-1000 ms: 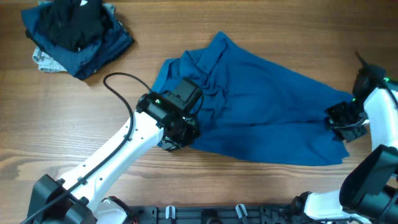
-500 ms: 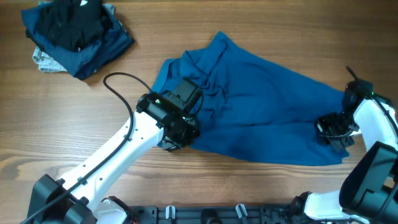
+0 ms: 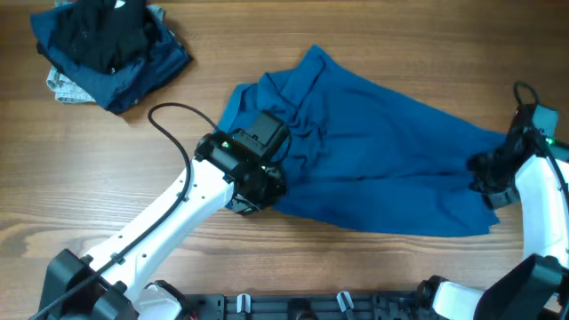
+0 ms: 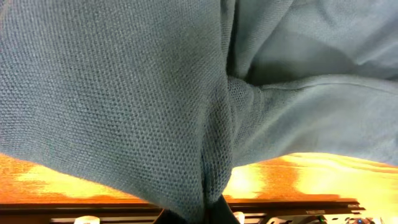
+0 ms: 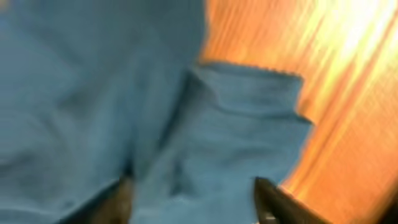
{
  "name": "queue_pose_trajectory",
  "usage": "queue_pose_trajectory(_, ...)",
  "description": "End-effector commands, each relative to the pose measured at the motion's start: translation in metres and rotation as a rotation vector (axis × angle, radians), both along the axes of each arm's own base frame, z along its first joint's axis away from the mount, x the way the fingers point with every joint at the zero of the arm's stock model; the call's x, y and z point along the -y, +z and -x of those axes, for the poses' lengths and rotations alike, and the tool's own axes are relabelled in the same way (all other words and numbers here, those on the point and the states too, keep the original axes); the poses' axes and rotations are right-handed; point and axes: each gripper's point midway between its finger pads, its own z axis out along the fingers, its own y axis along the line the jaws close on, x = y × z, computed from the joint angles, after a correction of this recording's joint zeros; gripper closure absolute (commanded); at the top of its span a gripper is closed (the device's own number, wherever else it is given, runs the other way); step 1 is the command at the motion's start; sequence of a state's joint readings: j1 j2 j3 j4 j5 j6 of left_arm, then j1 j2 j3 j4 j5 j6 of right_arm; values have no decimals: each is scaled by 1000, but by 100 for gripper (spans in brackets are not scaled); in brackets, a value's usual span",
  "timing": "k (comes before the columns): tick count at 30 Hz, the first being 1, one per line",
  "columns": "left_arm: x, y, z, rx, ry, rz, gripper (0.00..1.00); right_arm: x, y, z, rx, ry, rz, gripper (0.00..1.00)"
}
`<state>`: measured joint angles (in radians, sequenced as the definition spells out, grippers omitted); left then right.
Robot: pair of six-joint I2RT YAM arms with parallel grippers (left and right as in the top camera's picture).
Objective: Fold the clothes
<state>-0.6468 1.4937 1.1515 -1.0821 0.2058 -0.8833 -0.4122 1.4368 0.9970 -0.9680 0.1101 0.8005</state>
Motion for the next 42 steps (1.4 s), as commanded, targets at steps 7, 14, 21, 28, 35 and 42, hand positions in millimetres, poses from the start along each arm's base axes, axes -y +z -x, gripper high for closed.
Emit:
queue_pose_trajectory(7,-3,5,-4,29,-8,-2,96,-4,-46,-16,-74,22,-94,42)
queue_pose_trajectory(14,-3,5,-4,28,-8,-3,96,-4,-50,-11,-110,20,-97,96)
queue_pose_trajectory(21,-3,5,-3,26,-8,-5,96,-9,-4,18,-135,42,-60,95)
queue_pose_trajectory(28,-3,5,-3,25,-8,-5,96,-20,15,55,-220,40,-72,93)
queue_pose_trajectory(35,-3,5,-3,26,-8,-5,96,-21,18,72,-287,1,-64,94)
queue_pose_trajectory(42,0,16,-8,65,-28,19,96,-16,18,69,-273,-29,-38,88)
